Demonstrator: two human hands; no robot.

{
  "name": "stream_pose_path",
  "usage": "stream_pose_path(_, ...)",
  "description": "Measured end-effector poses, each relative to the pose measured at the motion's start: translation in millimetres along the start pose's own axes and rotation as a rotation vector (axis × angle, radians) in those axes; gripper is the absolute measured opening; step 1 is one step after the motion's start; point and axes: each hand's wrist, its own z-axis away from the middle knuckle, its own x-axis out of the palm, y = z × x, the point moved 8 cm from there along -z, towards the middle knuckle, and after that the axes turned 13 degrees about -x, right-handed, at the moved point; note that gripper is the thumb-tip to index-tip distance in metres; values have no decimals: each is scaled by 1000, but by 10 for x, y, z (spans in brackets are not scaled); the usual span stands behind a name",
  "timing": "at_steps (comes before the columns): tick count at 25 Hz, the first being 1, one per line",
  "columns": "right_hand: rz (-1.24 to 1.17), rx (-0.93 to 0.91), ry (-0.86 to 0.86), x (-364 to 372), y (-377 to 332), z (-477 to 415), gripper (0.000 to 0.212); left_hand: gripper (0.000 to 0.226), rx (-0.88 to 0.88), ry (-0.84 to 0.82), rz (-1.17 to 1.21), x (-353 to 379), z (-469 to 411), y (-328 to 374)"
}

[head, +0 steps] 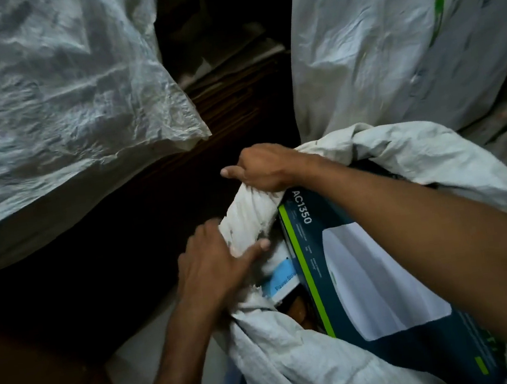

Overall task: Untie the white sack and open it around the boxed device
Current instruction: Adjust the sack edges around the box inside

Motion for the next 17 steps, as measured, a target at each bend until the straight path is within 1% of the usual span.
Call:
stream_pose_path(1, -1, 22, 9, 4, 18, -31, 58, 95, 54, 107, -134, -42, -40, 170)
stream_pose_path(2, 57, 14, 67, -61, -5, -17, 57, 97, 92, 149, -181, -43, -77, 311)
stream_pose_path(5, 355, -57, 371, -299, -132, 418, 47, 65, 212, 125, -244, 17, -142, 499)
stream_pose_path(6, 408, -56, 408, -297, -84, 654, 50, 59, 234, 86, -240, 38, -195, 465)
stream_pose_path(7, 438, -34, 401, -265, 23, 901, 56, 57, 233, 20, -203, 39, -241, 421)
stream_pose_path(9, 492, 17, 328, -178, 270, 1266, 65, 61, 221, -98, -121, 56, -300, 346)
stream_pose_path(11, 551, 16, 307, -143, 366, 1326, 57, 75, 208, -87, -115, 83, -278, 348)
stream_pose_path(13, 586, 11, 332, -183, 387, 1242, 43, 90, 174, 24, -142, 84, -267, 489)
stream_pose_path(14, 588, 3, 337, -194, 403, 1204, 39, 89, 194, 101, -137, 56, -267, 633)
stream_pose_path(15, 574, -7, 325, -193, 437, 1170, 36, 82, 239, 160, -109, 36, -280, 810)
stream_pose_path(17, 497, -10, 258, -193, 548, 1076, 31, 60, 310, 166, -50, 42, -351, 1128)
